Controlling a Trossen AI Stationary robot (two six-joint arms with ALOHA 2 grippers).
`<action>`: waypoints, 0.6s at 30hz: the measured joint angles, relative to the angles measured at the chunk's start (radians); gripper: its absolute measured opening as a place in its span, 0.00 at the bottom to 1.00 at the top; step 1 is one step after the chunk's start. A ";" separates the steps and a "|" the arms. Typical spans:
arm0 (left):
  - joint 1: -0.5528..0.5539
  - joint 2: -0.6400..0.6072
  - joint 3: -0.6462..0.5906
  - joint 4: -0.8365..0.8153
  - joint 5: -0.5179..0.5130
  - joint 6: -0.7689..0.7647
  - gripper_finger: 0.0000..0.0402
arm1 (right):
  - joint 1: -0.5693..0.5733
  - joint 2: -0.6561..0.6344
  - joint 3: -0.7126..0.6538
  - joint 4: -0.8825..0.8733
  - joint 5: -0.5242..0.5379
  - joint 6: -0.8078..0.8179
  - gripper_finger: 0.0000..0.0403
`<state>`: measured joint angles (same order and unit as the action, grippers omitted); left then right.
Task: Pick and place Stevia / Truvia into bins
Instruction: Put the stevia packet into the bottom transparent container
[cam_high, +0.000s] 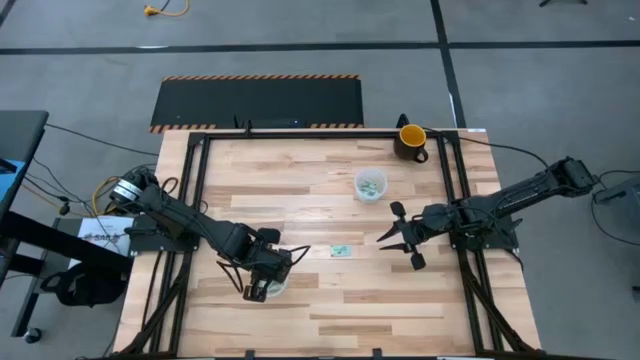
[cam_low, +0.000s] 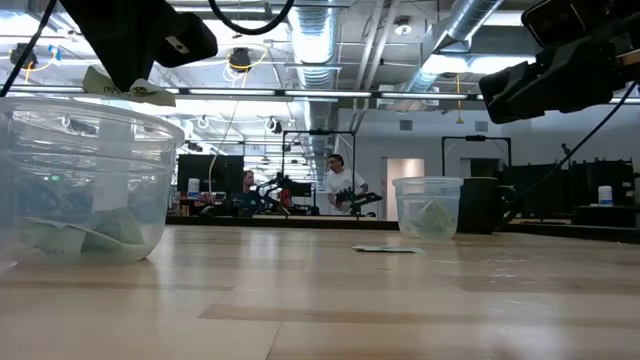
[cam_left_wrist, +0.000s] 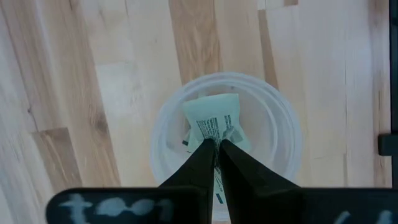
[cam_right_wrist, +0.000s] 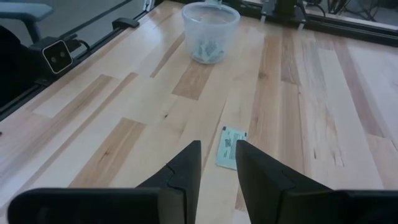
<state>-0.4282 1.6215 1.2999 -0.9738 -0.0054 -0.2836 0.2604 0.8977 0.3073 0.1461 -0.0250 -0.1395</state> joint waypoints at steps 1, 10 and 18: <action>0.000 0.000 0.000 0.002 0.000 0.000 0.02 | 0.000 0.000 0.000 0.000 0.000 0.001 0.23; 0.005 0.000 0.000 0.073 0.052 -0.051 0.02 | 0.000 0.000 0.000 -0.002 0.000 0.001 0.23; 0.005 0.000 0.000 0.080 0.026 -0.050 0.11 | 0.000 0.000 0.000 -0.002 0.000 0.002 0.23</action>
<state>-0.4229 1.6215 1.2995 -0.8935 0.0208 -0.3333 0.2604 0.8974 0.3073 0.1436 -0.0254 -0.1375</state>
